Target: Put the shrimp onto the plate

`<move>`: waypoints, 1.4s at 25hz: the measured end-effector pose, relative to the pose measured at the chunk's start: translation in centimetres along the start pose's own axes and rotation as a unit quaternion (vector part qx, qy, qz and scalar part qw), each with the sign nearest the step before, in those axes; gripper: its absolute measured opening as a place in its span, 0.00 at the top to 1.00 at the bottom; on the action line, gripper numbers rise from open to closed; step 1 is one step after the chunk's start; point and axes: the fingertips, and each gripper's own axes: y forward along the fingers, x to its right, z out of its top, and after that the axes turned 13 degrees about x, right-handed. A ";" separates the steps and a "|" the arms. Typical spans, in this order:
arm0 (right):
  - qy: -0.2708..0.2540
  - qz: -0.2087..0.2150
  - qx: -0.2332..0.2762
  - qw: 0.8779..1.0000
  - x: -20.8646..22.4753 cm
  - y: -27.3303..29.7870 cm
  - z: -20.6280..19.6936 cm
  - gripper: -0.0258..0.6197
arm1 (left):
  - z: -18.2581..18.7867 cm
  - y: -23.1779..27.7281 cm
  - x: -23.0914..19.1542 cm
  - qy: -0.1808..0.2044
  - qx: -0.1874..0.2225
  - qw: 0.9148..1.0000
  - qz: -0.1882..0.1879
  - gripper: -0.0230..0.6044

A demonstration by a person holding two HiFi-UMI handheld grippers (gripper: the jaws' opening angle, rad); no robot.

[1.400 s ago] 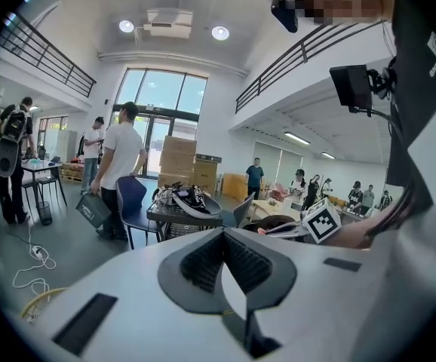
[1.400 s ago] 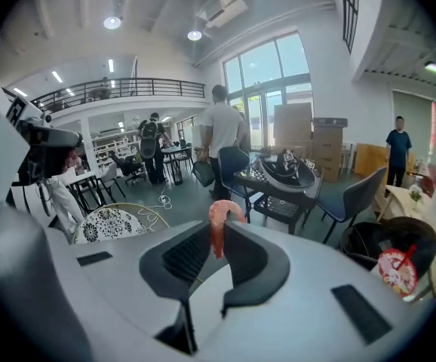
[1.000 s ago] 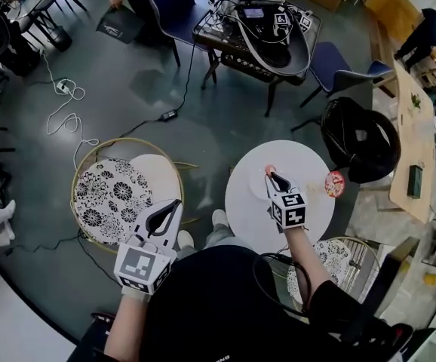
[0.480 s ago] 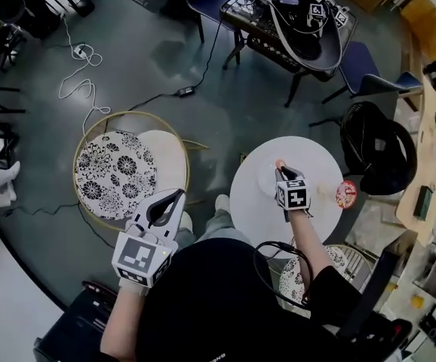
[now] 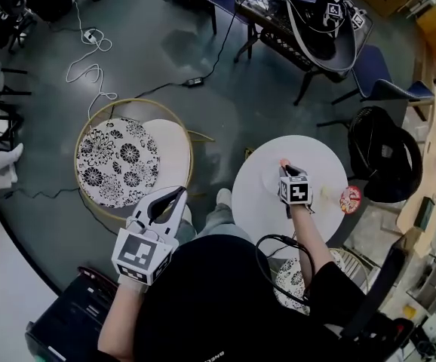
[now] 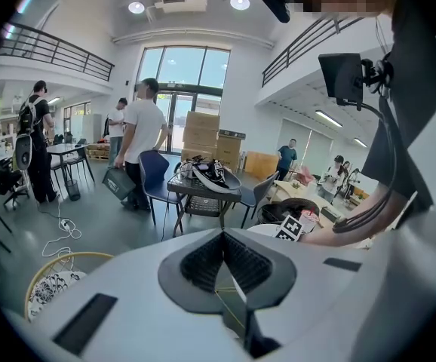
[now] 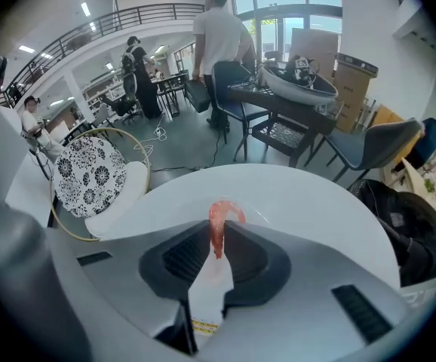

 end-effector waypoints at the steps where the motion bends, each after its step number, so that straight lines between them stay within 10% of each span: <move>1: 0.001 0.000 -0.001 1.000 0.1 0.1 -0.1 0.86 | 0.0 0.0 0.1 0.000 -0.001 1.000 0.001 0.96; 35: -0.025 0.002 0.022 0.999 -4.9 -6.3 5.3 0.85 | 0.7 -2.0 2.4 -0.004 0.051 0.998 -0.040 0.96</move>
